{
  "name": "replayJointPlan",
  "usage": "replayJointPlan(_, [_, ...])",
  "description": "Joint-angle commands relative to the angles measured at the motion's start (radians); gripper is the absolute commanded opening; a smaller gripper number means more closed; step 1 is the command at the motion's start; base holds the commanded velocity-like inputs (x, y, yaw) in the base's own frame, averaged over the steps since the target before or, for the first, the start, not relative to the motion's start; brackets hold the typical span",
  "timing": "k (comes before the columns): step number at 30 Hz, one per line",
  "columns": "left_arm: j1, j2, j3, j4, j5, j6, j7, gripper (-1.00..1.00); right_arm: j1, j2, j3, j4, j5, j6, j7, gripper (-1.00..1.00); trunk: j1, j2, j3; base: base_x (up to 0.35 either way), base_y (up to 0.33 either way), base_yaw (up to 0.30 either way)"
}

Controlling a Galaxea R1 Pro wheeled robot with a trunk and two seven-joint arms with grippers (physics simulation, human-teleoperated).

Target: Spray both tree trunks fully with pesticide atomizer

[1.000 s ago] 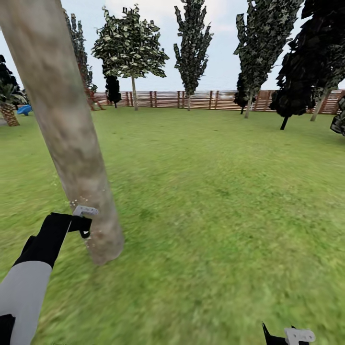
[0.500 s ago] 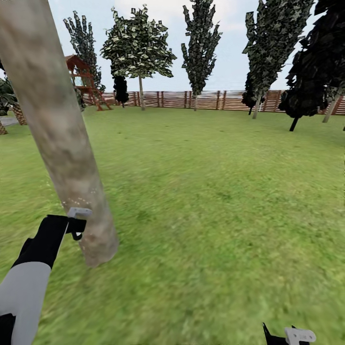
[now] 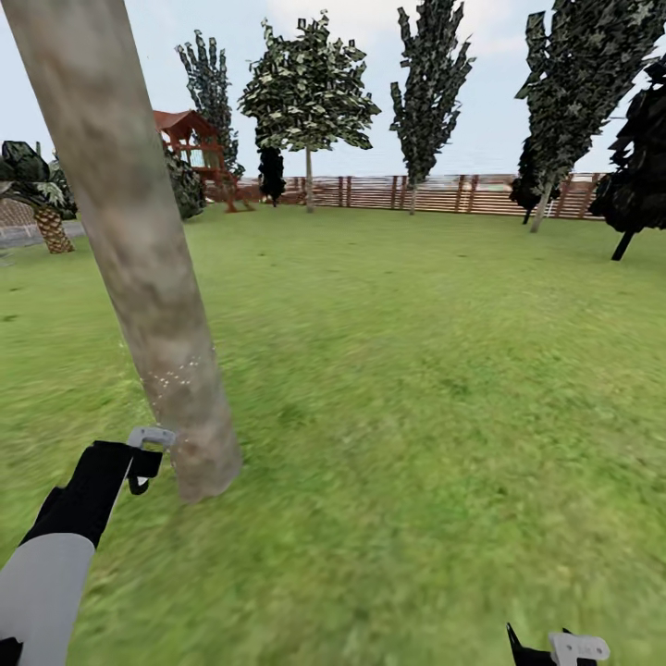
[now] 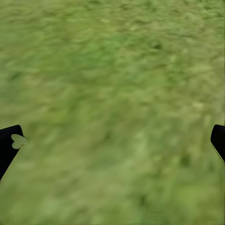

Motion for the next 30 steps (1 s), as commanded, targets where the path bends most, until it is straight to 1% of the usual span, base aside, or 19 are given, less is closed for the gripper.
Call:
replayJointPlan(1, [0.0, -0.002, 0.0, 0.004, 0.002, 0.0, 0.0, -1.0, 0.0, 0.0, 0.0, 0.0, 0.0, 0.0, 0.0, 1.0, 0.0, 0.0, 0.0, 0.241, -0.188, 0.047])
replayJointPlan(5, [0.0, -0.013, 0.0, 0.005, 0.003, -0.001, 0.001, -1.0, 0.0, 0.0, 0.0, 0.0, 0.0, 0.0, 0.0, 1.0, 0.0, 0.0, 0.0, 0.243, -0.185, 0.014])
replayJointPlan(7, [0.0, -0.026, 0.0, 0.006, 0.002, -0.001, 0.002, -1.0, 0.0, 0.0, 0.0, 0.0, 0.0, 0.0, 0.0, 1.0, 0.0, 0.0, 0.0, 0.244, -0.183, 0.011])
replayJointPlan(10, [0.0, -0.028, 0.001, 0.006, 0.001, 0.0, 0.002, -1.0, 0.0, 0.0, 0.0, 0.0, 0.0, 0.0, 0.0, 1.0, 0.0, 0.0, 0.0, 0.123, -0.085, 0.163])
replayJointPlan(11, [0.019, -0.021, 0.014, 0.012, 0.0, -0.001, 0.002, -1.0, 0.0, 0.0, 0.0, 0.0, 0.0, 0.0, 0.0, 1.0, 0.0, 0.0, 0.0, 0.018, -0.012, 0.261])
replayJointPlan(12, [0.046, -0.017, 0.036, 0.013, -0.001, -0.003, 0.002, -1.0, 0.0, 0.0, 0.0, 0.0, 0.0, 0.0, 0.0, 1.0, 0.0, 0.0, 0.0, 0.009, -0.006, 0.269])
replayJointPlan(13, [0.074, -0.014, 0.075, 0.013, -0.003, -0.007, 0.001, -1.0, 0.0, 0.0, 0.0, 0.001, 0.001, 0.0, 0.0, 1.0, 0.0, 0.0, 0.0, 0.004, -0.003, 0.274])
replayJointPlan(14, [0.087, -0.009, 0.109, 0.013, -0.005, -0.01, 0.0, -1.0, 0.0, 0.0, 0.0, 0.001, 0.001, 0.0, 0.0, 1.0, 0.0, 0.0, 0.0, 0.002, -0.001, 0.198])
replayJointPlan(15, [0.093, -0.007, 0.125, 0.013, -0.007, -0.011, 0.0, -1.0, 0.0, 0.0, 0.0, 0.001, 0.001, 0.0, 0.0, 1.0, 0.0, 0.0, 0.0, 0.001, -0.001, 0.102])
replayJointPlan(16, [0.096, -0.01, 0.13, 0.013, -0.009, -0.011, 0.001, -1.0, 0.0, 0.0, 0.0, 0.001, 0.001, 0.0, 0.0, 1.0, 0.0, 0.0, 0.0, 0.0, 0.0, 0.033])
replayJointPlan(19, [0.098, -0.023, 0.131, 0.013, -0.008, -0.011, 0.002, -1.0, 0.0, 0.0, 0.0, 0.001, 0.001, 0.0, 0.0, 1.0, 0.0, 0.0, 0.0, 0.0, 0.0, 0.01])
replayJointPlan(21, [0.098, -0.045, 0.131, 0.013, -0.008, -0.01, 0.003, -1.0, 0.0, 0.0, 0.0, 0.001, 0.001, 0.0, 0.0, 1.0, 0.0, 0.0, 0.0, 0.066, -0.024, 0.002])
replayJointPlan(23, [0.098, -0.055, 0.131, 0.013, -0.009, -0.01, 0.016, -1.0, 0.0, 0.0, 0.0, 0.001, 0.001, 0.0, 0.0, 1.0, 0.0, 0.0, 0.0, 0.221, -0.087, 0.0])
replayJointPlan(26, [0.098, -0.058, 0.13, 0.014, -0.01, -0.01, 0.065, -1.0, 0.0, 0.0, 0.0, 0.001, 0.0, 0.0, 0.0, 1.0, 0.0, 0.0, 0.0, 0.289, -0.065, 0.0])
replayJointPlan(28, [0.099, -0.052, 0.131, 0.015, -0.011, -0.011, 0.076, -1.0, 0.0, 0.0, 0.0, 0.001, 0.0, 0.0, 0.0, 1.0, 0.0, 0.0, 0.0, 0.324, -0.011, 0.0])
replayJointPlan(30, [0.113, -0.046, 0.135, 0.015, -0.011, -0.011, 0.078, -1.0, 0.0, 0.0, 0.0, 0.001, 0.0, 0.0, 0.0, 1.0, 0.0, 0.0, 0.0, 0.256, -0.002, 0.0])
